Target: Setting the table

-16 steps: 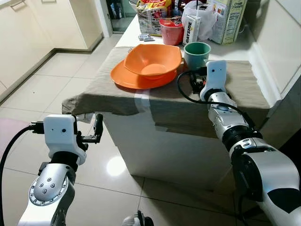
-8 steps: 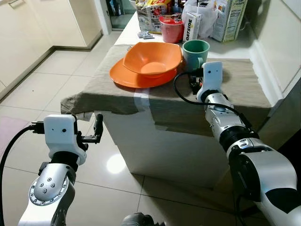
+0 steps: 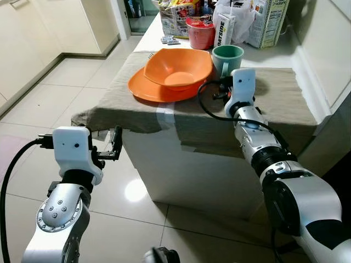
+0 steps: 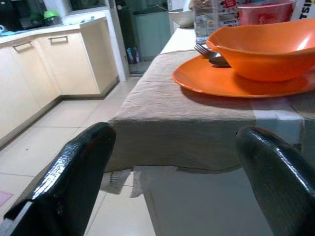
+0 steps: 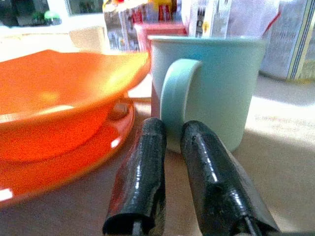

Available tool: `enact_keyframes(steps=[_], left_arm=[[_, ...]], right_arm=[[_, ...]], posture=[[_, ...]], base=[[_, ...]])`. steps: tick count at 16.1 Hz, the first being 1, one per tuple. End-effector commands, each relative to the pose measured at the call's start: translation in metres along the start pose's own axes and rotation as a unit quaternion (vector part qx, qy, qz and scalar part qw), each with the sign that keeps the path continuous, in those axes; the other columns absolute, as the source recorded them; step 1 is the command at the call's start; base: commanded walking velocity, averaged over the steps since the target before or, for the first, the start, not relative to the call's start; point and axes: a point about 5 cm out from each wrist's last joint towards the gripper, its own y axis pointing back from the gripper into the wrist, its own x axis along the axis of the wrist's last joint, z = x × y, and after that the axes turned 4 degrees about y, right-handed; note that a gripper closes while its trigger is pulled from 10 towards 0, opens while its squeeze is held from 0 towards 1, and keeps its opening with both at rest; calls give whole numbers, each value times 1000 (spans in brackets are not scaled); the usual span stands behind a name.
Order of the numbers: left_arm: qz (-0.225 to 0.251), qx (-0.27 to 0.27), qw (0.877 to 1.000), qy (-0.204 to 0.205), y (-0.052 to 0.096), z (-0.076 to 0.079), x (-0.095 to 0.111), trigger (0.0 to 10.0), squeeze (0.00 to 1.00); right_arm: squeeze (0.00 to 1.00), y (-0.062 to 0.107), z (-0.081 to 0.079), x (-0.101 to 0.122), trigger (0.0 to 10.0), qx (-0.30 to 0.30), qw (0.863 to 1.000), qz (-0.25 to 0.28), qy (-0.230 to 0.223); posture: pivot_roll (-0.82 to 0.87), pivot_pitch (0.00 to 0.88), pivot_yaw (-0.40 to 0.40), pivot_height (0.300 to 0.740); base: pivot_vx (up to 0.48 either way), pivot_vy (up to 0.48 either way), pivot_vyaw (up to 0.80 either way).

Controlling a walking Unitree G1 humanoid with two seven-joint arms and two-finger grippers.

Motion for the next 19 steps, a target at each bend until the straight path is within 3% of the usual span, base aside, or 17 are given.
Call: enact_keyframes(steps=[1,6,15,18,19], left_arm=[[0,-6,1000,1,-3,1,-1,10000,0],[5,-12,1000,10,-9,6,-2,10000,0],[25,-17,999,27,-23,13,-2,10000,0],[27,-22,999,33,-26,16,-4,10000,0],[27,-26,999,35,-26,19,-5,10000,0]], right_arm=[[0,0,-1,4,0,-1,1000,14,-5],[0,5,4,1,0,-10,999,30,-5],[0,27,-11,4,0,33,997,72,7],[0,34,-12,-7,0,42,997,54,20],[0,36,-13,-19,0,55,998,20,30]], posture=[[110,58,125,740],[88,42,117,740],[37,0,86,740],[22,0,87,740],[20,0,85,740]], base=[[0,0,0],[0,0,0],[0,0,0],[0,0,0],[0,0,0]])
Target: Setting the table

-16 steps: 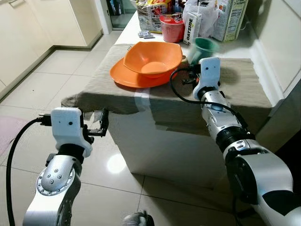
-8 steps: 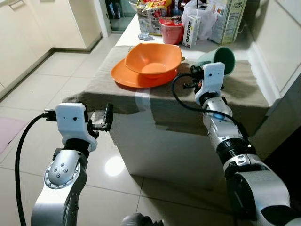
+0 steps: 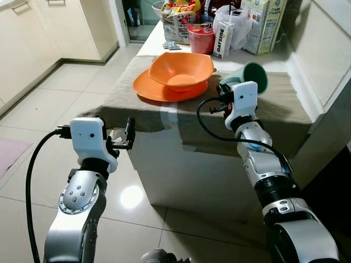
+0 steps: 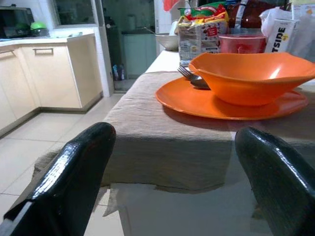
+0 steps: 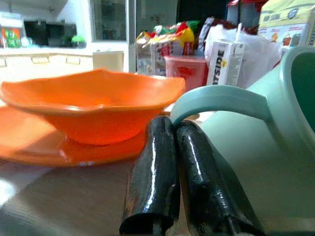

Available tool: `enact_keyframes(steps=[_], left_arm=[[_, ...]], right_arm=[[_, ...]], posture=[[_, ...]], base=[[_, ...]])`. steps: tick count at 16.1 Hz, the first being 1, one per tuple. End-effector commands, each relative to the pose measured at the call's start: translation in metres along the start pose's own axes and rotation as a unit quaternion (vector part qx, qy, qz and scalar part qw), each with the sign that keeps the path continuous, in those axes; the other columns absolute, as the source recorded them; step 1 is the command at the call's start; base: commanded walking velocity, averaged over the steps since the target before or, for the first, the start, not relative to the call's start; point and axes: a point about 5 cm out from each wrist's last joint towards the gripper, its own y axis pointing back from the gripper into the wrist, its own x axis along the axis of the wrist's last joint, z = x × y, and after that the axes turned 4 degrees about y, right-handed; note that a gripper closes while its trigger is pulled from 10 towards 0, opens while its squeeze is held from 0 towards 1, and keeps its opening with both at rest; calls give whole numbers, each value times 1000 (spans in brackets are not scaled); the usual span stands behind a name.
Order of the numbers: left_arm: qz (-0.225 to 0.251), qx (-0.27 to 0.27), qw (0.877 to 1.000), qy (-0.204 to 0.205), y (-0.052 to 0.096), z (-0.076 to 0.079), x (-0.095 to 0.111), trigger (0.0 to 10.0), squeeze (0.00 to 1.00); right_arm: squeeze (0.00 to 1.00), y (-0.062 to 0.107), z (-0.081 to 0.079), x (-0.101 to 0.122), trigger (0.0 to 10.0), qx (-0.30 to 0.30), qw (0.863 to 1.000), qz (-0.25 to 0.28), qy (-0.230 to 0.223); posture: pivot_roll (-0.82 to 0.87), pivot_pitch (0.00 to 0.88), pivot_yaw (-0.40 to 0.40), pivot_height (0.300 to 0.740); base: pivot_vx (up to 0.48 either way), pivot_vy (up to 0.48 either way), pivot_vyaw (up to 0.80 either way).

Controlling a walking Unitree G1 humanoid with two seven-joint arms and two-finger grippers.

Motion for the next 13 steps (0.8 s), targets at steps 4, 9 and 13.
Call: enact_keyframes(steps=[4,9,13], left_arm=[[1,-1,1000,1,-1,1,-2,10000,0],[-3,3,1000,4,3,1,-3,10000,0],[-1,4,1000,6,4,2,-3,10000,0]], right_arm=[[1000,8,-1,-28,10000,3,997,-80,16],[1000,11,1,-37,10000,6,995,-102,18],[0,10,6,-25,10000,-14,996,-75,39]], posture=[[26,0,81,740],[33,0,81,740],[28,6,75,740]], base=[[0,0,0],[0,0,0],[0,0,0]])
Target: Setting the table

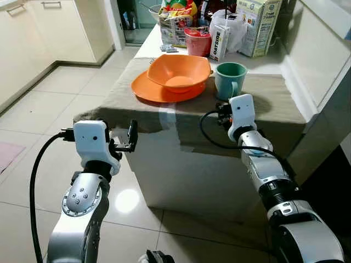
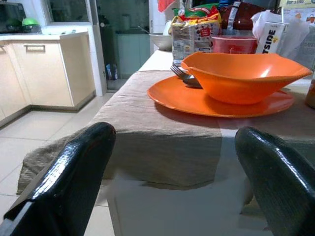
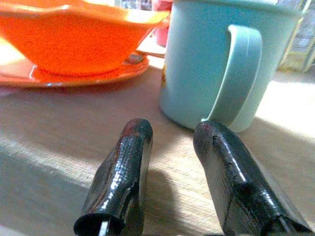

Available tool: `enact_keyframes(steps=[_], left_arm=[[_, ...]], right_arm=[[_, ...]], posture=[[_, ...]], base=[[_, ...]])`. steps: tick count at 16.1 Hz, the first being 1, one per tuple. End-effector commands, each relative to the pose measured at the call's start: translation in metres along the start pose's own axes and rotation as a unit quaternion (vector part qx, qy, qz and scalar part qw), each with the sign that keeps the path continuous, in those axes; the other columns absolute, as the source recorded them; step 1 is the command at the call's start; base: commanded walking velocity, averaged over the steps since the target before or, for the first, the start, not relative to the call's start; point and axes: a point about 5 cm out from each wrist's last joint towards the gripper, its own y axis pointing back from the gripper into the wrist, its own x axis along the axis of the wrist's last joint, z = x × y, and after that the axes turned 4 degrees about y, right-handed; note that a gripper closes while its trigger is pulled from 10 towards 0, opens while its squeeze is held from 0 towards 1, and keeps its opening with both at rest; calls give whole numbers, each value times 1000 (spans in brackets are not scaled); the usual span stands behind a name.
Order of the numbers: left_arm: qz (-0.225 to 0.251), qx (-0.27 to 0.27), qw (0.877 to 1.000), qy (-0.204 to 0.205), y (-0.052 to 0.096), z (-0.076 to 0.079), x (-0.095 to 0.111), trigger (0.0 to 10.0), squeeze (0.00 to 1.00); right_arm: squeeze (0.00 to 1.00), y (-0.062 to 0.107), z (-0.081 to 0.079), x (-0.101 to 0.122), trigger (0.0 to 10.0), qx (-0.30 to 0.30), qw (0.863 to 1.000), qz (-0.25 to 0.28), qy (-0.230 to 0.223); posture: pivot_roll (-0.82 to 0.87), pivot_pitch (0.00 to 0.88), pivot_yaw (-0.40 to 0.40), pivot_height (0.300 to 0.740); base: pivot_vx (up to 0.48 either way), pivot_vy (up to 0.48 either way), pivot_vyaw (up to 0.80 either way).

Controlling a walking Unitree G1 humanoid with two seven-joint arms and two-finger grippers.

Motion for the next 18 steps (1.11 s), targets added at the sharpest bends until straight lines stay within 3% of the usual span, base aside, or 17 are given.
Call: enact_keyframes(steps=[1,4,7,13,18], left_arm=[[5,4,1000,1,2,0,2,10000,0],[4,4,1000,2,3,0,1,10000,0],[4,4,1000,1,2,-1,2,10000,0],[4,-4,1000,1,0,1,2,10000,0],[3,-8,1000,-3,-1,-1,3,10000,0]], right_arm=[[0,1,-2,8,10000,1,1000,16,10],[0,6,-6,19,10000,8,999,42,10],[0,15,-11,18,10000,38,999,26,5],[0,11,15,44,10000,-16,999,47,-14],[0,5,28,42,10000,-48,998,26,-18]], posture=[[28,8,75,740],[31,9,74,740],[26,8,76,740],[17,5,89,740],[19,7,110,740]], base=[[0,0,0],[0,0,0],[0,0,0],[0,0,0],[0,0,0]])
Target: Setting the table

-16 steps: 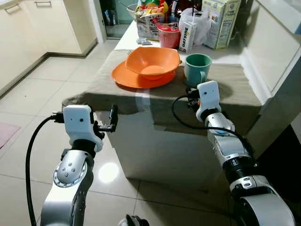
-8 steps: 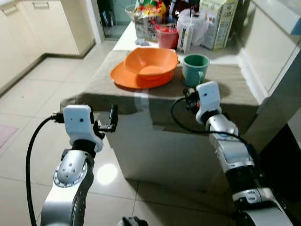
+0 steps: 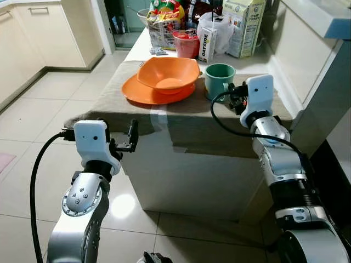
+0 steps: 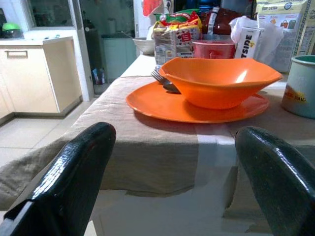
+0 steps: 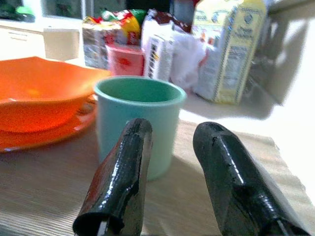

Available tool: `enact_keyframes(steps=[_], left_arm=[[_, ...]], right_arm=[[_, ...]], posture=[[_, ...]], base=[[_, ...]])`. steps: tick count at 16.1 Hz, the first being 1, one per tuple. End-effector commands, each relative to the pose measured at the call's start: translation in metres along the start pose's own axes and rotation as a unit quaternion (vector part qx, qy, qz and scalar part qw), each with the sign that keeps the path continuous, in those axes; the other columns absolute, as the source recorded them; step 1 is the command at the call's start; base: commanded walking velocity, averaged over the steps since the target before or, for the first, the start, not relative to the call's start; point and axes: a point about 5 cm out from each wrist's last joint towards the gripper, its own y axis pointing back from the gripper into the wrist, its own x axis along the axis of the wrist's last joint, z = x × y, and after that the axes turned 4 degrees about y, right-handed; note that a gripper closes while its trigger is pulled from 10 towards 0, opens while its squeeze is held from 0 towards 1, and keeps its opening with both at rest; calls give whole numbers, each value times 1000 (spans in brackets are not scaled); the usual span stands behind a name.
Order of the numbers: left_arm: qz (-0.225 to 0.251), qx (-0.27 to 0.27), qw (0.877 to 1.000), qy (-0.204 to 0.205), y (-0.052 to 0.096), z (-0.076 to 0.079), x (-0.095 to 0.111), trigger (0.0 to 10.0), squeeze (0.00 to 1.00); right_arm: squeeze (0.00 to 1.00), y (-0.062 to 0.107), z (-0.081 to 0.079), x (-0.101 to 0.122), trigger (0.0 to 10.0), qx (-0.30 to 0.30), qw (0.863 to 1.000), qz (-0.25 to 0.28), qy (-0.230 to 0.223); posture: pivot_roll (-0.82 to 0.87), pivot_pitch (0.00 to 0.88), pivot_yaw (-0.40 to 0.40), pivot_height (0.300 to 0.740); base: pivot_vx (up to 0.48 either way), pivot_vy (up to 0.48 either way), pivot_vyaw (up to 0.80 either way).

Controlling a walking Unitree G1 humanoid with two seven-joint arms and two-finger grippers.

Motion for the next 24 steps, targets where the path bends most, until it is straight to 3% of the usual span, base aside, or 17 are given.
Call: enact_keyframes(steps=[1,5,6,14,15,16,21,22,24], left_arm=[[-1,-3,1000,-2,-1,-1,2,10000,0],[-3,-4,1000,-6,2,-2,3,10000,0],[-3,-3,1000,-9,3,-4,5,10000,0],[-5,4,1000,-11,8,-5,7,10000,0],[-6,4,1000,-10,8,-5,7,10000,0],[-7,3,1000,-10,8,-5,6,10000,0],[-8,4,1000,-9,9,-4,6,10000,0],[-8,7,1000,-9,10,-5,7,10000,0],[-8,8,1000,-9,10,-5,7,10000,0]], right_arm=[[0,-3,3,-1,10000,-8,1000,-11,-7],[0,-12,3,-11,10000,-15,999,-36,-21],[0,-15,1,-10,0,-12,999,-31,-23],[0,-22,-12,-9,0,11,999,-27,-26],[0,-23,-12,-12,3529,7,999,-37,-21],[0,-23,-11,-13,10000,5,999,-40,-18],[0,-26,-12,-16,10000,3,999,-48,-11],[1000,-27,-11,-16,10000,-3,999,-44,-15],[1000,-28,-10,-14,10000,-4,999,-40,-14]], posture=[[21,8,112,740],[43,20,121,740],[55,24,124,740],[74,37,119,740],[74,37,119,740],[72,40,119,740],[79,41,114,740],[80,41,113,740],[80,39,112,740]], base=[[0,0,0],[0,0,0],[0,0,0],[0,0,0],[0,0,0],[0,0,0],[0,0,0],[0,0,0],[0,0,0]])
